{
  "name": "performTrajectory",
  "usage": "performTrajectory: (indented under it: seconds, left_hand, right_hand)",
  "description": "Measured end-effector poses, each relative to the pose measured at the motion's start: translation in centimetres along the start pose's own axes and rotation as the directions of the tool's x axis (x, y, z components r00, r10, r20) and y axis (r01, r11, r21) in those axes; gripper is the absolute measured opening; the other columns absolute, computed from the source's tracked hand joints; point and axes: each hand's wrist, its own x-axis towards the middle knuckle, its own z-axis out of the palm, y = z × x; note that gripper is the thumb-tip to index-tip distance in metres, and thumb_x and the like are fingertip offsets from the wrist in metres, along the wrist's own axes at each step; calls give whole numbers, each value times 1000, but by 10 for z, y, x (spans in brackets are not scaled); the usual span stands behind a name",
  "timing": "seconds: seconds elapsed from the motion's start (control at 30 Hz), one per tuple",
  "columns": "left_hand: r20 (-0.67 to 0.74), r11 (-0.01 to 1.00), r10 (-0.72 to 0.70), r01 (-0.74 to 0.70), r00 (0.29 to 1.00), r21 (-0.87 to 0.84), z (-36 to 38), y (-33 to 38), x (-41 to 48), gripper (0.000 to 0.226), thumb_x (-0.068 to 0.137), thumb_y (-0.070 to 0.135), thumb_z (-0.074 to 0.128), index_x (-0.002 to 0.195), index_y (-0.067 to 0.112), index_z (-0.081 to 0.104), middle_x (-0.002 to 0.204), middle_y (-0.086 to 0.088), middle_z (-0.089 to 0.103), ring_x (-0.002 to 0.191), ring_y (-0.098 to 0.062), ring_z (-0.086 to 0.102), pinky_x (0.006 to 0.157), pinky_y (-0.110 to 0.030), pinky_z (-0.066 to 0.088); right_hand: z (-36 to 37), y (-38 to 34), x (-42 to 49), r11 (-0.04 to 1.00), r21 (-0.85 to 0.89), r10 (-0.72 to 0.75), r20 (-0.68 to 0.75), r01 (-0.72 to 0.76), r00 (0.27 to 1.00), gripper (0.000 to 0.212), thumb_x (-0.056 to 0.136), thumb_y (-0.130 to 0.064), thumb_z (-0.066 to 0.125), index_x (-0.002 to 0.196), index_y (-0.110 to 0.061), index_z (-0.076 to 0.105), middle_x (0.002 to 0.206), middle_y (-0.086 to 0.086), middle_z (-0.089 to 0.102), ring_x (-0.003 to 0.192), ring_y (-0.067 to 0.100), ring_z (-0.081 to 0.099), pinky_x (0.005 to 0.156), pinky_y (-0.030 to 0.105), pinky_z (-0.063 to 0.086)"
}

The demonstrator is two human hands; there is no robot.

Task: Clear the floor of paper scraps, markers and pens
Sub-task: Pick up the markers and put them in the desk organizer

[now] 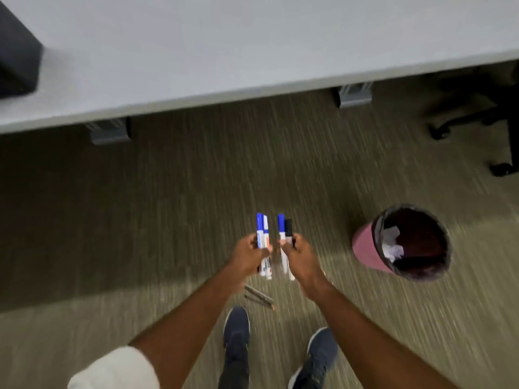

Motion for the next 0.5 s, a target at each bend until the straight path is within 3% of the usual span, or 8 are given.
performTrajectory:
  seconds: [0.13,0.27,0.5]
  left_hand:
    - [-47,997,81,-80,996,11,-37,43,-38,26,91,10,69,117,12,67,105,-15,72,92,-23,66,84,-45,56]
    - [-93,983,159,-166,983,-78,-70,89,-71,24,90,14,70,113,19,67,109,-10,74,95,-20,69,81,-40,55]
    - [-265,941,228,-282,937,-188,-106,160,-135,25,90,11,70,107,29,67,102,3,77,103,-21,72,90,-47,57]
  right_hand:
    - [7,-60,-21,989,-70,-125,28,127,992,16,97,-20,64,110,-10,68,99,5,74,95,24,71,85,39,54]
    - [11,-122,-38,966,-60,-240,140,250,961,17,94,-16,68,111,-15,68,98,-2,76,93,14,73,83,33,55]
    - [9,-219,-67,924,-35,-358,274,381,892,24,93,-16,69,116,-22,67,104,-7,76,98,3,72,84,20,57]
